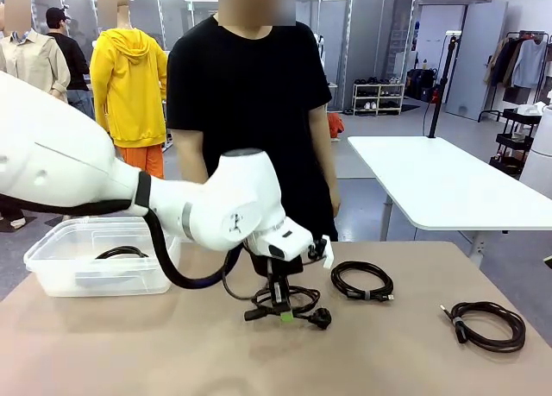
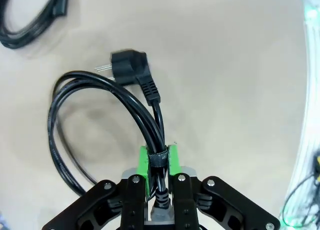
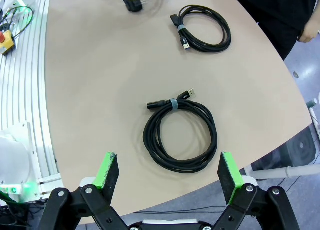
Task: Organize and store the cables.
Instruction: Place the Power Cable into the Organizing box.
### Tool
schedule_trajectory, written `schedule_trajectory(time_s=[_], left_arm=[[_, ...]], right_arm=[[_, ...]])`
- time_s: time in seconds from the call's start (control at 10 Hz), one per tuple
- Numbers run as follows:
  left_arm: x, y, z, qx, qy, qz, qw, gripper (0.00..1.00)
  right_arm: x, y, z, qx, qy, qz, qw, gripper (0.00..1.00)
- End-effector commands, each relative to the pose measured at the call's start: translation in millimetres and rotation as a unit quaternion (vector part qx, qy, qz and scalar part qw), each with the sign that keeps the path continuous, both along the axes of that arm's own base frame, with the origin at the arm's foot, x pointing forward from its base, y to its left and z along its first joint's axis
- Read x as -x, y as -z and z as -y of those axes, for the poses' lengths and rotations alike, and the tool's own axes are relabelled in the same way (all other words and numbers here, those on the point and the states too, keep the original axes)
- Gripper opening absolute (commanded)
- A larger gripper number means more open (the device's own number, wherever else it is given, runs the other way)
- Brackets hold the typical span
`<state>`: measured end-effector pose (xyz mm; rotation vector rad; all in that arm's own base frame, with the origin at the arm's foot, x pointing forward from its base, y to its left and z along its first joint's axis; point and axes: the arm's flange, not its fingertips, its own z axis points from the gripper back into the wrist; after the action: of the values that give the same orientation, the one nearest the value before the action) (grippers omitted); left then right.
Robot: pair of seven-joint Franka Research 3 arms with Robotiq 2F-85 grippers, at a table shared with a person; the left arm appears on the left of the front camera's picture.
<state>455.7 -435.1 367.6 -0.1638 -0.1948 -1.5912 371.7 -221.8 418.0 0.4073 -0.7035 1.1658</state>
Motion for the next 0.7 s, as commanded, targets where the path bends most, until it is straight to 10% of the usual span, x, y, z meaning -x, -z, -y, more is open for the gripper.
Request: schedule_trajectory(time_s=[0.0, 0.6], left_arm=[[7.6, -48.9, -31.0, 0.014, 0.046, 0.014, 0.999, 0.0], [14.9, -125.5, -143.4, 0.025, 0.13, 0.127, 0.983, 0.0]], right_arm=[[3.4, -0.2, -0.3, 0.002, -0.008, 0.003, 1.0, 1.0], [3.4, -0.2, -0.3, 0.002, -0.008, 0.003, 1.0, 1.0]])
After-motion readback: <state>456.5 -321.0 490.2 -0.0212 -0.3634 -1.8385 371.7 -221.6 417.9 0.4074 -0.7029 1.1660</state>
